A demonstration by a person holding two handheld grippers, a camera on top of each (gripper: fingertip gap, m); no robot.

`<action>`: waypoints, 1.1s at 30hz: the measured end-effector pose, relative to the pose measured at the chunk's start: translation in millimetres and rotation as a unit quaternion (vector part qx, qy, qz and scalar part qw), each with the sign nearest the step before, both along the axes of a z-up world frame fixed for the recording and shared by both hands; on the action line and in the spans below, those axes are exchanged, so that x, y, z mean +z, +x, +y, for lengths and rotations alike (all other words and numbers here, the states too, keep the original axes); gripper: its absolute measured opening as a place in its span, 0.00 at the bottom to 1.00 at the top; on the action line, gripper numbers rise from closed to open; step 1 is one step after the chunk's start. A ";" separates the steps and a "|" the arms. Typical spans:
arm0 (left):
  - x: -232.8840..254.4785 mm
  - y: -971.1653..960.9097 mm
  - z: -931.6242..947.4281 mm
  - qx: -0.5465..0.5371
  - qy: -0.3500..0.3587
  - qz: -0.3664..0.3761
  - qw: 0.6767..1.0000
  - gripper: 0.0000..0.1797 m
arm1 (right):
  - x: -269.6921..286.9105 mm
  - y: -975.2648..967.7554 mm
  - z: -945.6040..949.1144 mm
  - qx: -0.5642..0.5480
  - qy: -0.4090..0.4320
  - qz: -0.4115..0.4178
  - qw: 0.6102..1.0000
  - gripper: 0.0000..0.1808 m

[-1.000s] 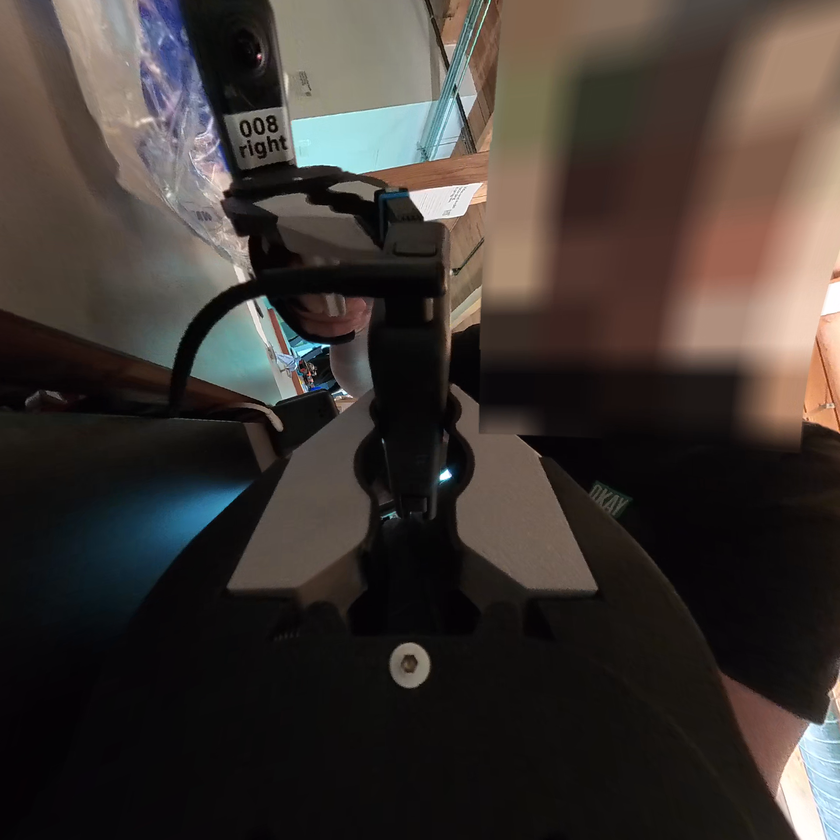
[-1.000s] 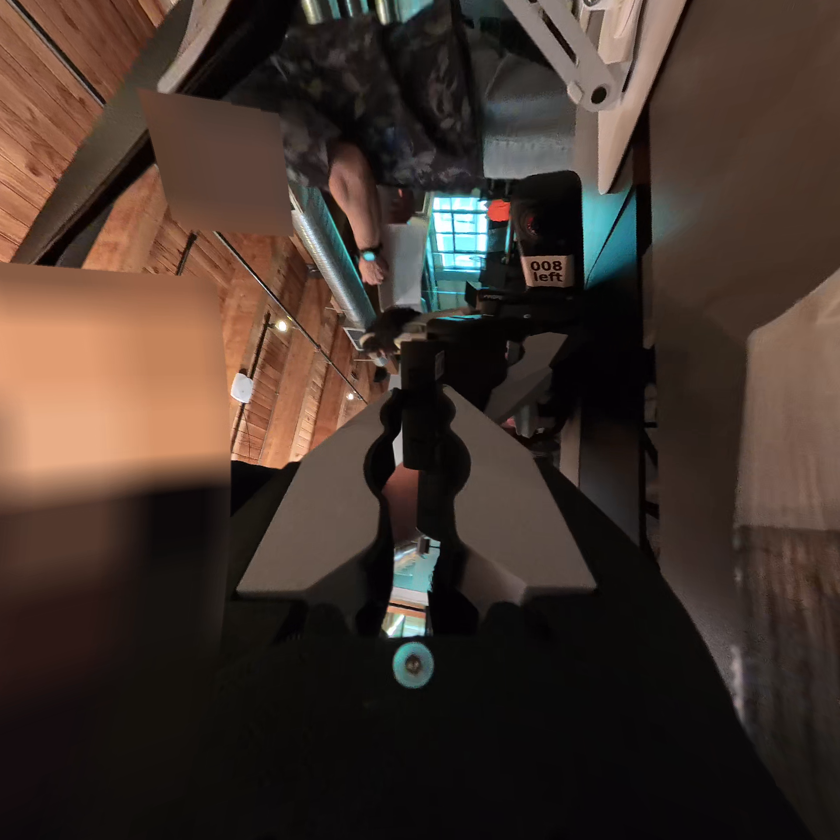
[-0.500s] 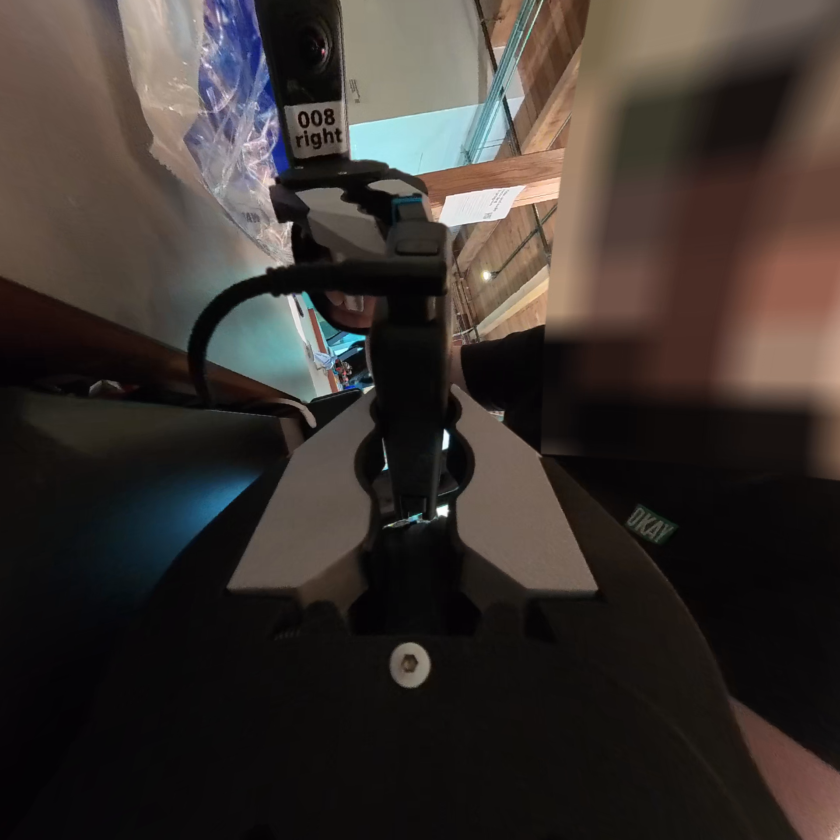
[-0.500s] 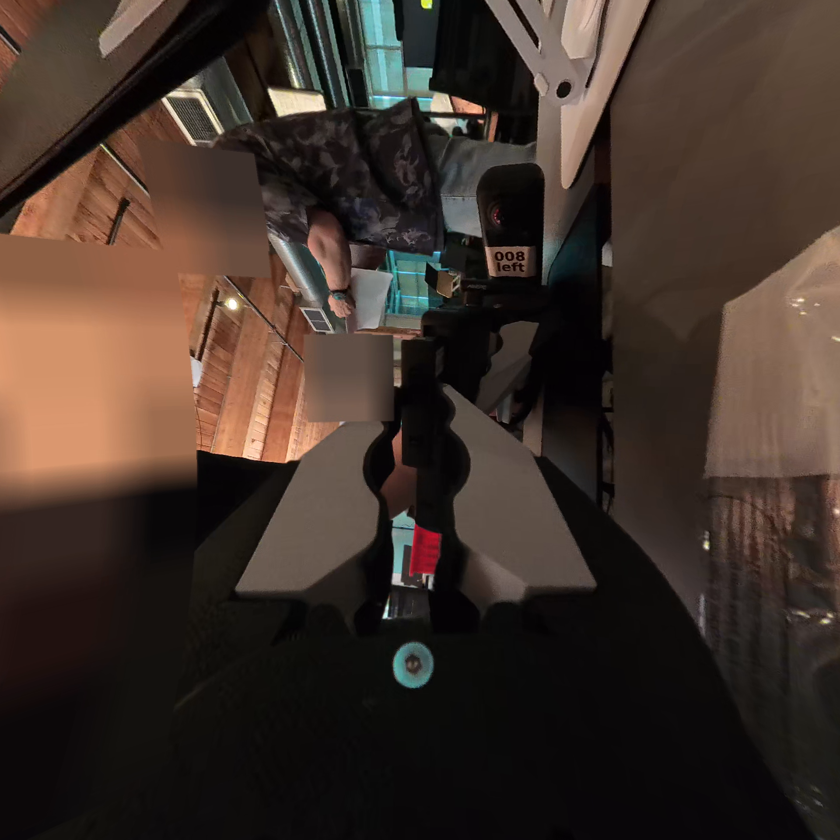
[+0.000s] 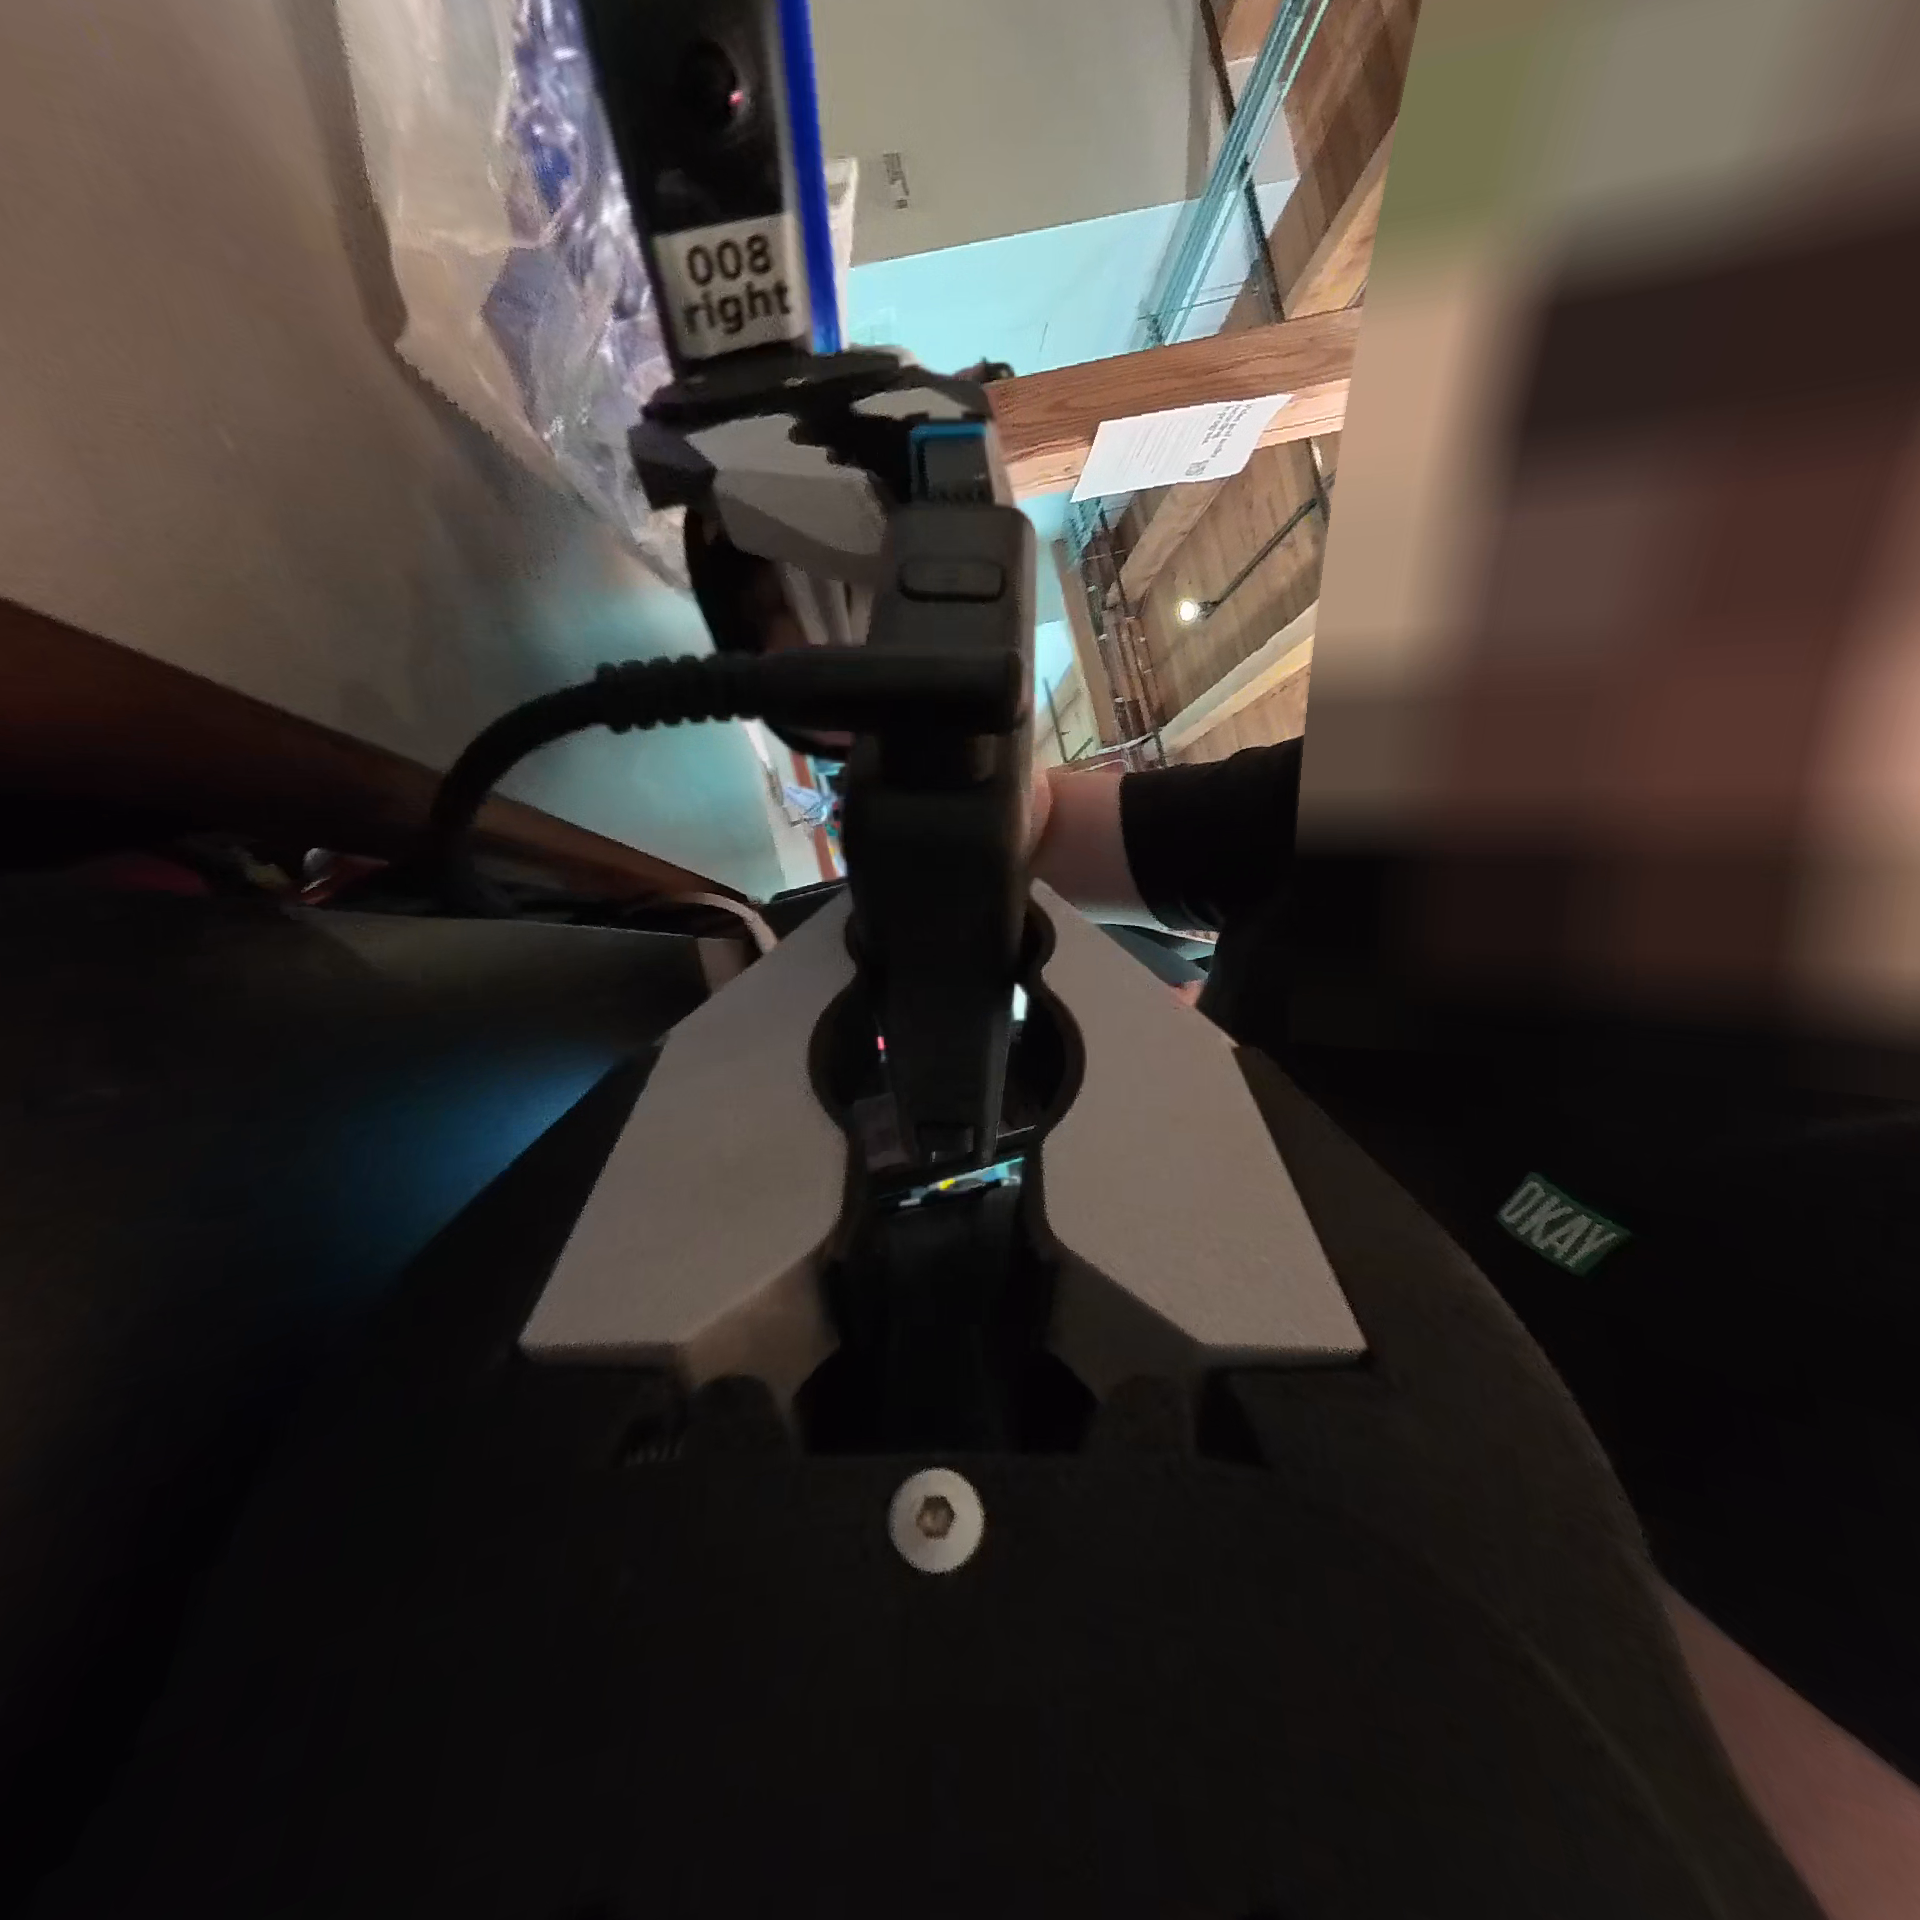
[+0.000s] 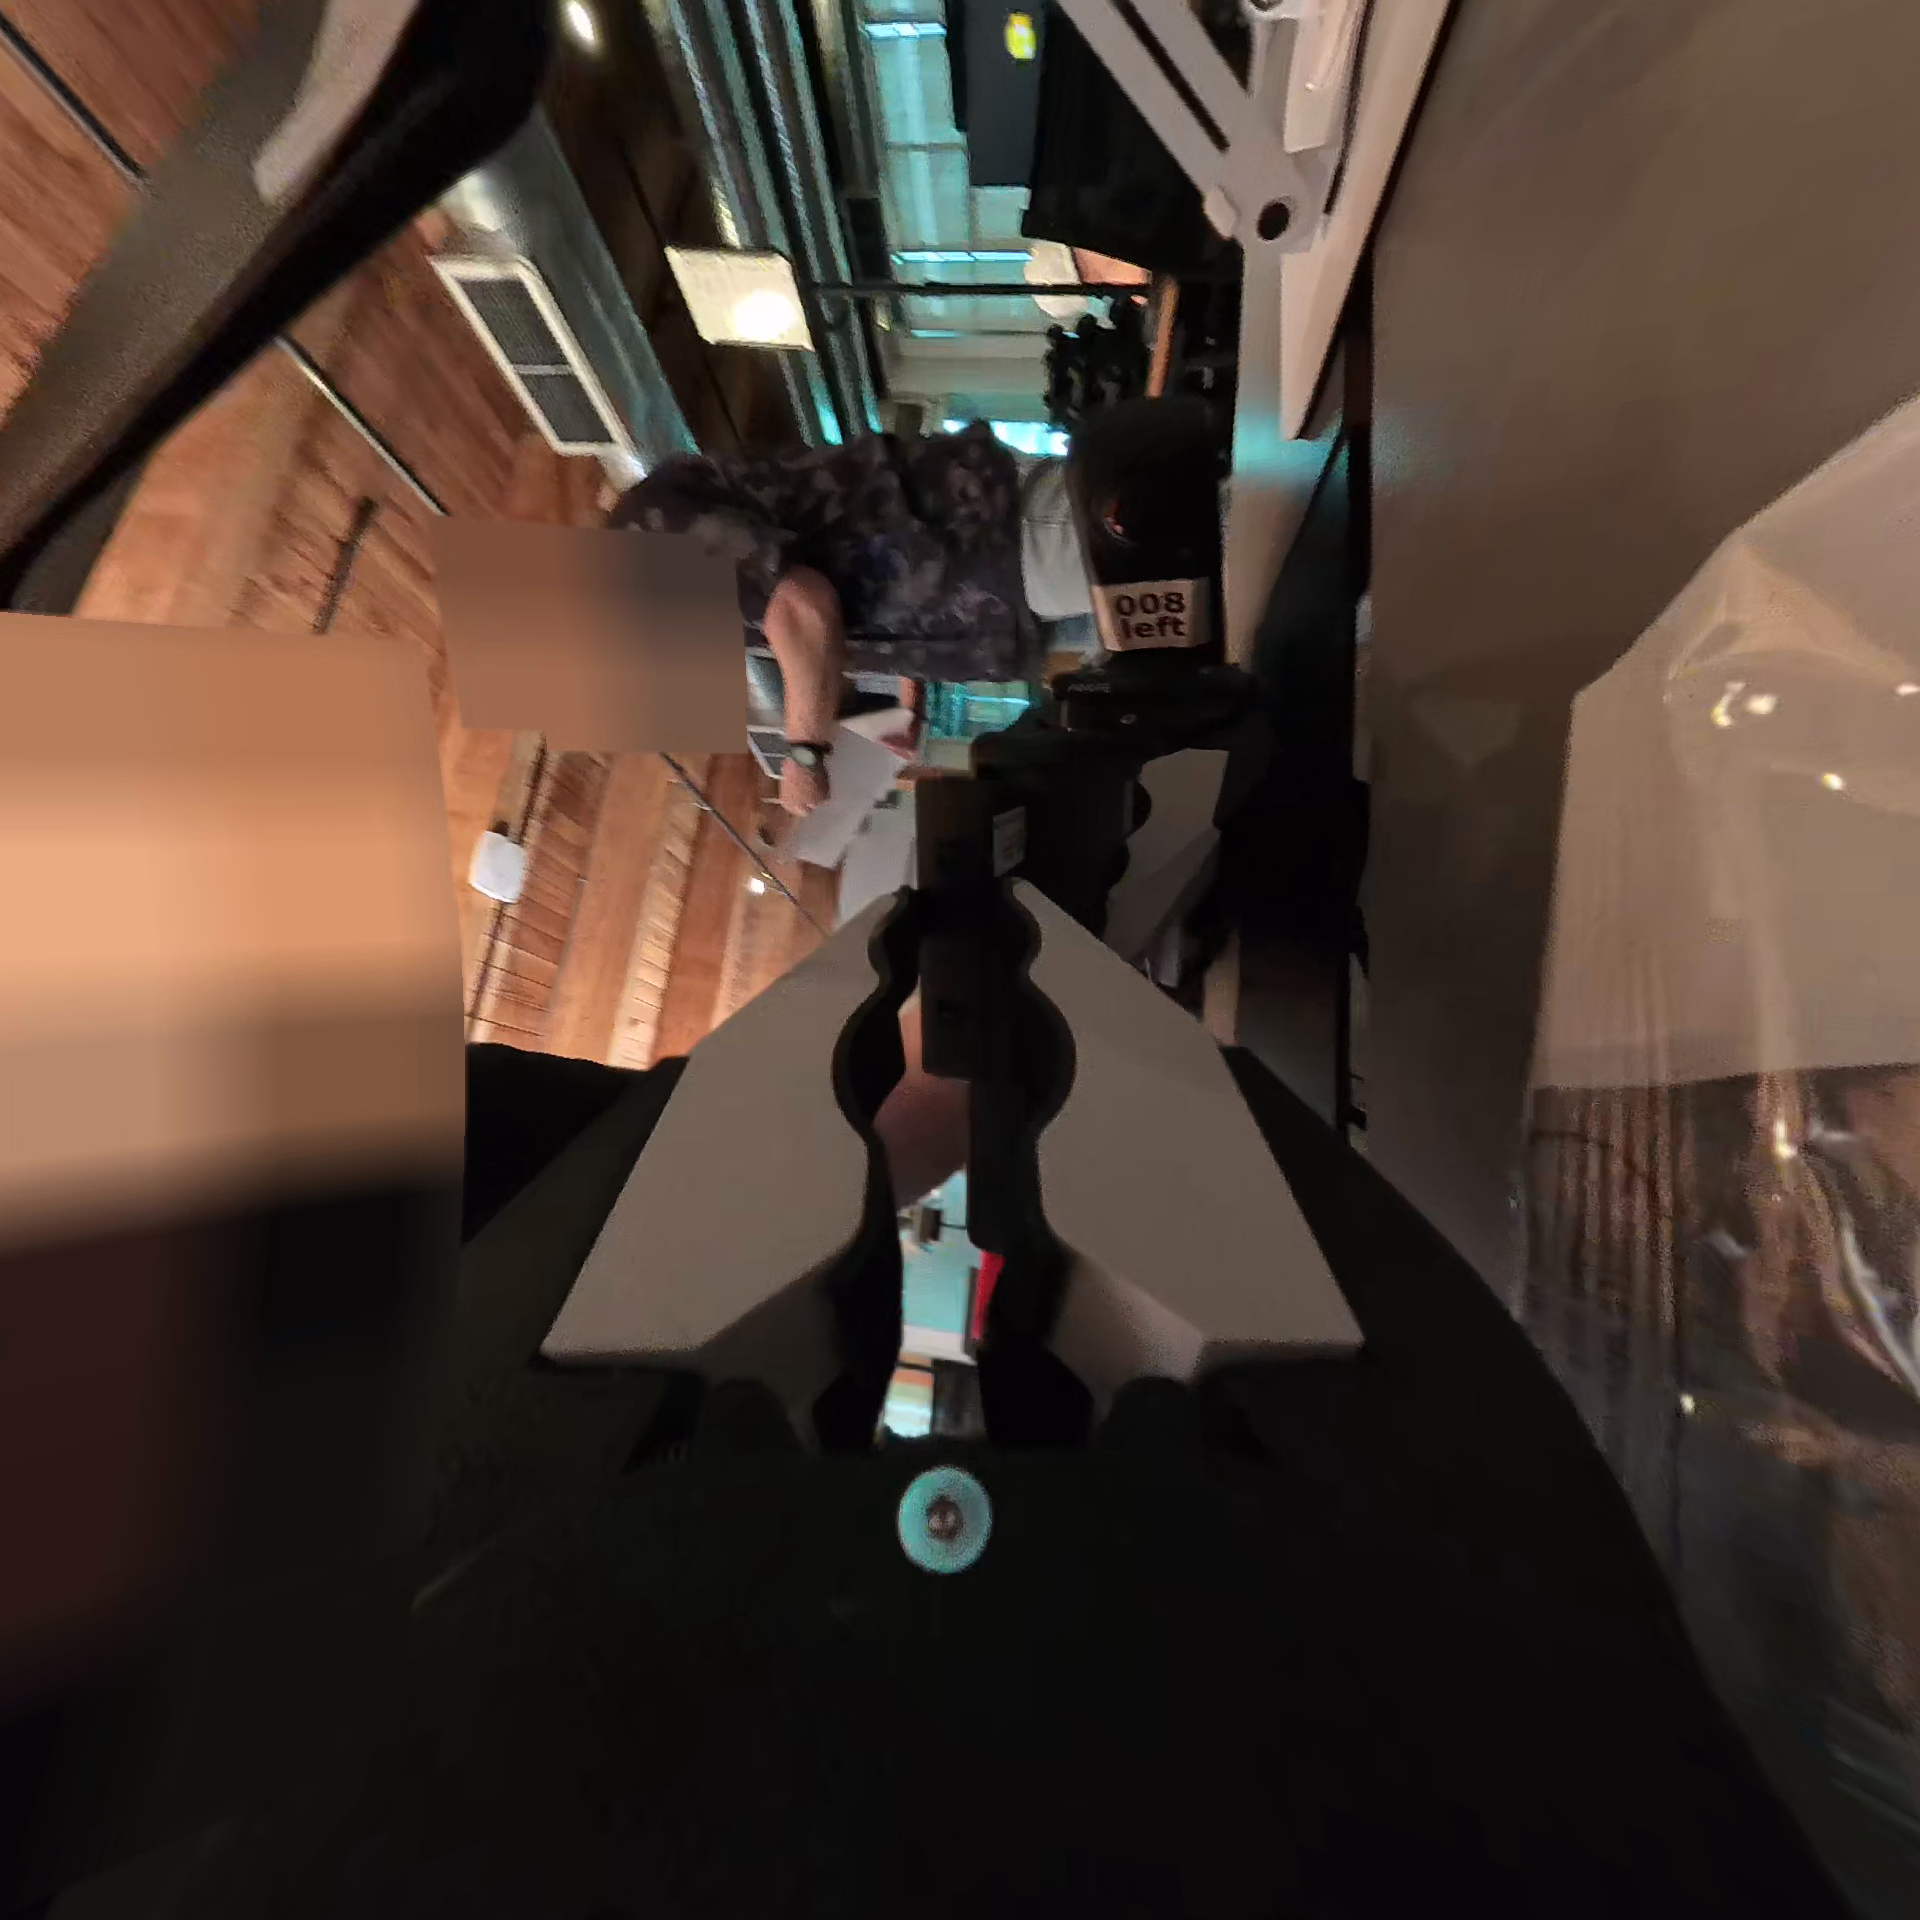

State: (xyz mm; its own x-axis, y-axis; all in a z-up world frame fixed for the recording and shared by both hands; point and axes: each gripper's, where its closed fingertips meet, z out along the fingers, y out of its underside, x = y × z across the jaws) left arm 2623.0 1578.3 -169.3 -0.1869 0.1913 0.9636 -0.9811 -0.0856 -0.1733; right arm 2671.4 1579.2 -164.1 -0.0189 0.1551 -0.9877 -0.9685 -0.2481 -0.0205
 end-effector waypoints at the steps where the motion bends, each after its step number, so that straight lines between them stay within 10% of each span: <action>1: 1.5 0.3 0.5 0.001 -0.006 0.000 1.000 0.11 | 0.4 0.7 0.4 -0.006 0.009 0.008 1.000 0.07; 33: -5.5 1.3 -2.1 0.007 0.022 -0.003 1.000 0.11 | -1.6 1.2 1.5 0.005 -0.069 -0.100 0.993 0.07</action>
State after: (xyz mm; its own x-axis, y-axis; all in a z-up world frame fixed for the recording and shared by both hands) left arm 2624.4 1576.1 -174.8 -0.1941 0.1465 0.9700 -0.9790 -0.0915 -0.1821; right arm 2672.6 1580.7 -165.6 0.1789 0.0188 -0.9837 -0.9459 -0.2717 -0.1772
